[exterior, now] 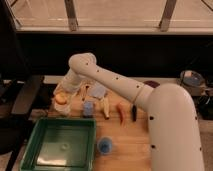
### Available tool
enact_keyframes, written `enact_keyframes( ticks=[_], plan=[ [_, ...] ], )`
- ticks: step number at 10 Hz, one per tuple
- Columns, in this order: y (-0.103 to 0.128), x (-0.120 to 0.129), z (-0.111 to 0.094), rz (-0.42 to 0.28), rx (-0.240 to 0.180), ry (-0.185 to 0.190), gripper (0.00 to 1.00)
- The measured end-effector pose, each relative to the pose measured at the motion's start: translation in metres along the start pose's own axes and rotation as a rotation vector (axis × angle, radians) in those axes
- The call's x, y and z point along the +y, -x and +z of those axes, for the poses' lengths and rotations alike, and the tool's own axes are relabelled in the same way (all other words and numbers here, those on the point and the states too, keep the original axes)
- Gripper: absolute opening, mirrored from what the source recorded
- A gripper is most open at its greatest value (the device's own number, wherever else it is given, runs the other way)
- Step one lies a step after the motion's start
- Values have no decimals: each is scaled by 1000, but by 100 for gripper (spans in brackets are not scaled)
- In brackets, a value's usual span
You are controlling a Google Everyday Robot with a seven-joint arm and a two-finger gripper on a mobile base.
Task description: Place apple in paper cup
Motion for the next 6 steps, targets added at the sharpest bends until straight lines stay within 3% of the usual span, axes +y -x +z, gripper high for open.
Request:
enact_keyframes(
  ticks=[4,6],
  plan=[
    [0,-2,-11,-5,32,-16,80],
    [-3,-6,-30,1,64,-45,80]
  ],
)
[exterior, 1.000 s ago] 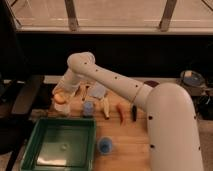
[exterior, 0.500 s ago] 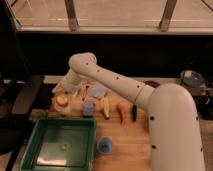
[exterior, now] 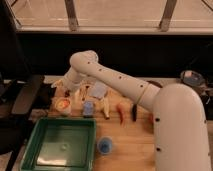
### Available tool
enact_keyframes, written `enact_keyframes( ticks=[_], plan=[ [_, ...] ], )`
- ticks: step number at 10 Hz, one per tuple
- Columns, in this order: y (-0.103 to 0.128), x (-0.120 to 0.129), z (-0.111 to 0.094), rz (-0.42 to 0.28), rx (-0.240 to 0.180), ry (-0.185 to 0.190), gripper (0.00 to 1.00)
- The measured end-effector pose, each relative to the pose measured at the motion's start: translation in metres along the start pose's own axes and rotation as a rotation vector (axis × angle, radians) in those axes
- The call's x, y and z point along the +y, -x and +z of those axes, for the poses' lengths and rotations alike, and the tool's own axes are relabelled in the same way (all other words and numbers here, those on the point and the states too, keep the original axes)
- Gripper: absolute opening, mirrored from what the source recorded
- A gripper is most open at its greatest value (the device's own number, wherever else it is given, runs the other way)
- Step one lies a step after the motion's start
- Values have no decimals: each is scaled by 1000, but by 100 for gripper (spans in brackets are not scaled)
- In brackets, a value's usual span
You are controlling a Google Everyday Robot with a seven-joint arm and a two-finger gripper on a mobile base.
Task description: Place apple in paper cup
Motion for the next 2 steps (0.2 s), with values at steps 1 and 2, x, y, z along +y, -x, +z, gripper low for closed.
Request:
enact_keyframes(
  ticks=[1,2],
  plan=[
    [-3,0,-15,14,28,-12,80],
    [-4,0,-21,21,39,-17,80]
  ],
)
